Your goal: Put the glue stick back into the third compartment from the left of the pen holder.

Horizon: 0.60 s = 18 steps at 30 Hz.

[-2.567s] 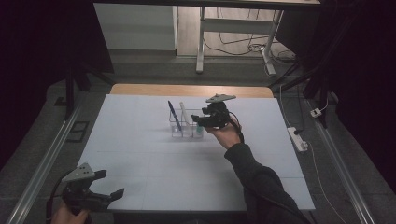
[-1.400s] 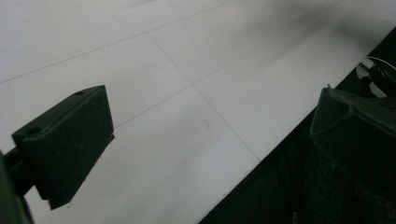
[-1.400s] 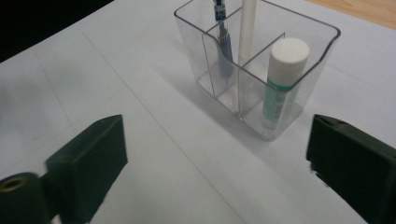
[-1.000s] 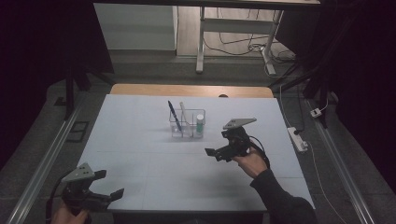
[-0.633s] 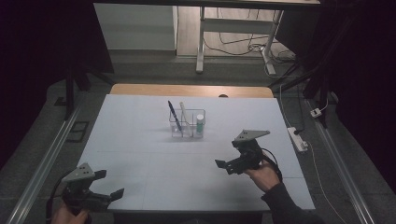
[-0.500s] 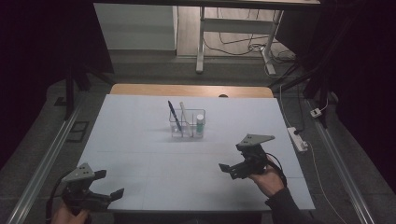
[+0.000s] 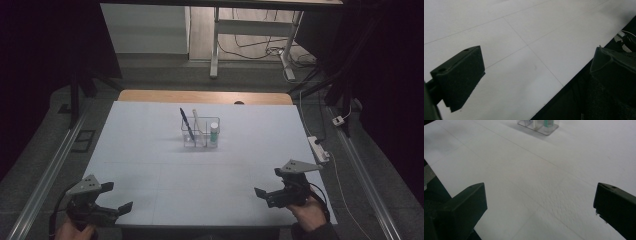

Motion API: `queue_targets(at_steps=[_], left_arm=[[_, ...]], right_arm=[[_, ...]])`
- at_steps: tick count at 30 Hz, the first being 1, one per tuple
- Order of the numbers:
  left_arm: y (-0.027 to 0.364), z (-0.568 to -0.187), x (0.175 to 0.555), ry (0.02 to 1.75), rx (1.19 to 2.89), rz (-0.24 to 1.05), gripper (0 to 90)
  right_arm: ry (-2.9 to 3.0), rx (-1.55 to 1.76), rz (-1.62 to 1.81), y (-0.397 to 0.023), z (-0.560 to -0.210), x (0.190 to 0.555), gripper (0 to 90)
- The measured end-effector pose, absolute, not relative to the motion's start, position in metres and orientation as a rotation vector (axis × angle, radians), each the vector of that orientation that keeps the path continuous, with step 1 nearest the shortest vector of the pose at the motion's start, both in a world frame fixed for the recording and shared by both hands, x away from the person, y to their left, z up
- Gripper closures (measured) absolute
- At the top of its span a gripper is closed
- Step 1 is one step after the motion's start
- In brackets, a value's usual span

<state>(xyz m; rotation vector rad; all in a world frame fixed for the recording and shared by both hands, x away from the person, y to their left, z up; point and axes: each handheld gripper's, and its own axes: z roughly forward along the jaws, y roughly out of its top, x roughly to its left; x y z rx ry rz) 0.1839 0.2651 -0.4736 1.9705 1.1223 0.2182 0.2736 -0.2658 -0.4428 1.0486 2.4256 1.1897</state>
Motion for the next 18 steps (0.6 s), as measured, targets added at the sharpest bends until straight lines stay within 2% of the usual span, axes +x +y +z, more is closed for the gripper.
queue_targets(at_steps=[9, 18], left_arm=[[0.265, -0.474, 0.184, 1.129, 1.975, 0.224, 0.0], [0.264, -0.474, 0.185, 1.135, 1.976, 0.216, 0.0]], right_arm=[[2.415, 1.177, 1.096, -0.287, -0.455, 0.252, 0.0], [2.426, 1.191, 1.049, -0.288, -0.455, 0.247, 0.0]])
